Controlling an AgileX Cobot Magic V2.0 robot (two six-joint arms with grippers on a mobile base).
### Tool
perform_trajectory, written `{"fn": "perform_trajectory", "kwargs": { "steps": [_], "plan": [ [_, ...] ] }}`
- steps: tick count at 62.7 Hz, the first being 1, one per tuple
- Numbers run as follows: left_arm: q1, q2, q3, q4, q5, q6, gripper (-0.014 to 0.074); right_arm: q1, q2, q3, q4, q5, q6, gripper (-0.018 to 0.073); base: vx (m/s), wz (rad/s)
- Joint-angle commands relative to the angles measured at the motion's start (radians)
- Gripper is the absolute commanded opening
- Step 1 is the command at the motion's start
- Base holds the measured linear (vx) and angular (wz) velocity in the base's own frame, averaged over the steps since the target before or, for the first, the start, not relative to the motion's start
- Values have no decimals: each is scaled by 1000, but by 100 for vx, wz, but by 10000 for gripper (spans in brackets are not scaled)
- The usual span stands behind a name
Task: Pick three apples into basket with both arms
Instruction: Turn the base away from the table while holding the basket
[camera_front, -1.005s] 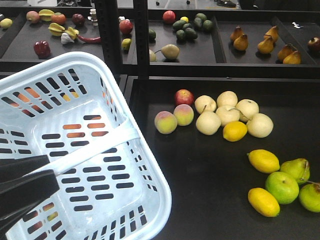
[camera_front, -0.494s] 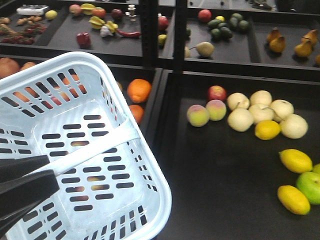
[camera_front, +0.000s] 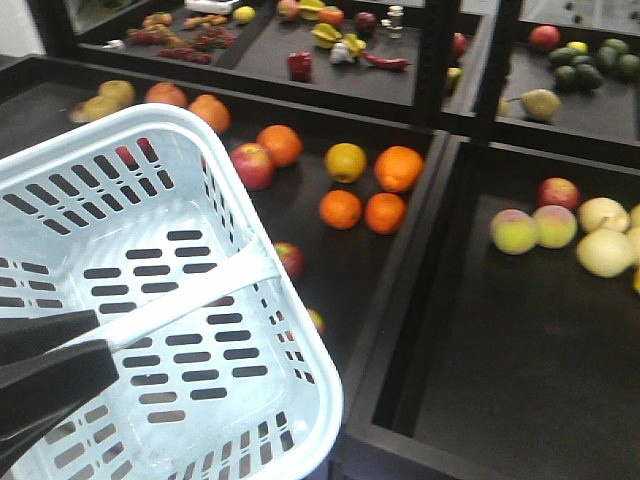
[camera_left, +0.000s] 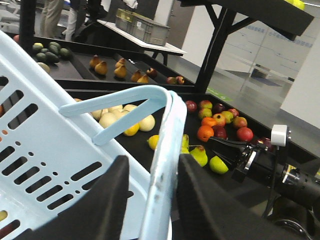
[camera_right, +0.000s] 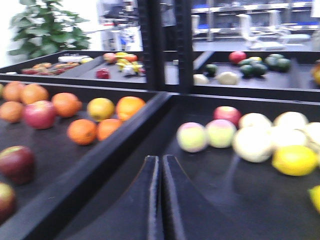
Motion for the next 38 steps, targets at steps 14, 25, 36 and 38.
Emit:
{"fn": "perform_trajectory", "kwargs": {
  "steps": [14,25,36,38],
  "plan": [
    [-5,-3,-29,20,41,-19,-8,-5,-1,14,-2,-72,-5,-5,-13,51],
    [-5,-3,-29,20,41,-19,-8,-5,-1,14,-2,-72,-5,-5,-14,55],
    [-5,-3,-29,20,41,-19,-8,-5,-1,14,-2,-72,-5,-5,-15,58],
    [-5,-3,-29,20,41,-19,-8,-5,-1,14,-2,-72,-5,-5,-15,59]
  ]
}}
